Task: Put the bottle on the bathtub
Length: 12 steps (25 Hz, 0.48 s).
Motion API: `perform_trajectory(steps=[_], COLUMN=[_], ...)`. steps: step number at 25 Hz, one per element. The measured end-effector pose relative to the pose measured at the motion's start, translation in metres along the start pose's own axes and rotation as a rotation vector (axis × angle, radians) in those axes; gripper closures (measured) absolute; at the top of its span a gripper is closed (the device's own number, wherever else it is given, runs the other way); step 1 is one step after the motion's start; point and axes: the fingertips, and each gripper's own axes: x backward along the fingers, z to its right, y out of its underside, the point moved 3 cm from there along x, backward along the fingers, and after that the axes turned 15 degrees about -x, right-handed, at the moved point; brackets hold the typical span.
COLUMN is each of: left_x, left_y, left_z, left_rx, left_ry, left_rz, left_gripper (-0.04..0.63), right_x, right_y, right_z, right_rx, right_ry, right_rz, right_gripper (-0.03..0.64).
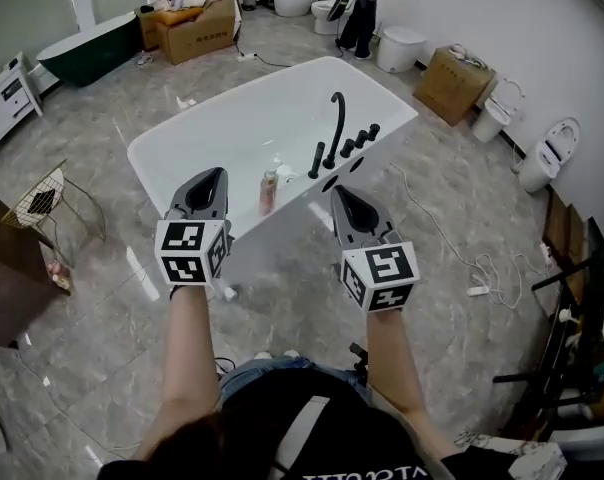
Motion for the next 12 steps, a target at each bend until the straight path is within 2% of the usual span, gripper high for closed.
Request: perform_trajectory(steps=[7,12], left_x=[0.008,0.014], left_y=[-0.038,-0.049], left_z=[0.007,0.006], left_rx=[-0.080,-0.100], left_ry=[-0.043,-0.067], left_rz=[0.059,0.085], left_gripper=[0.583,0.583], right_x=[0.013,0.018], right_y=[-0.023,-0.035], right_z=[0.019,0.022], right_rx=[0.009,0.014], right_ry=[0.000,-0.007], right_rz=[0.047,0.081], right_gripper=[0.601,0.601])
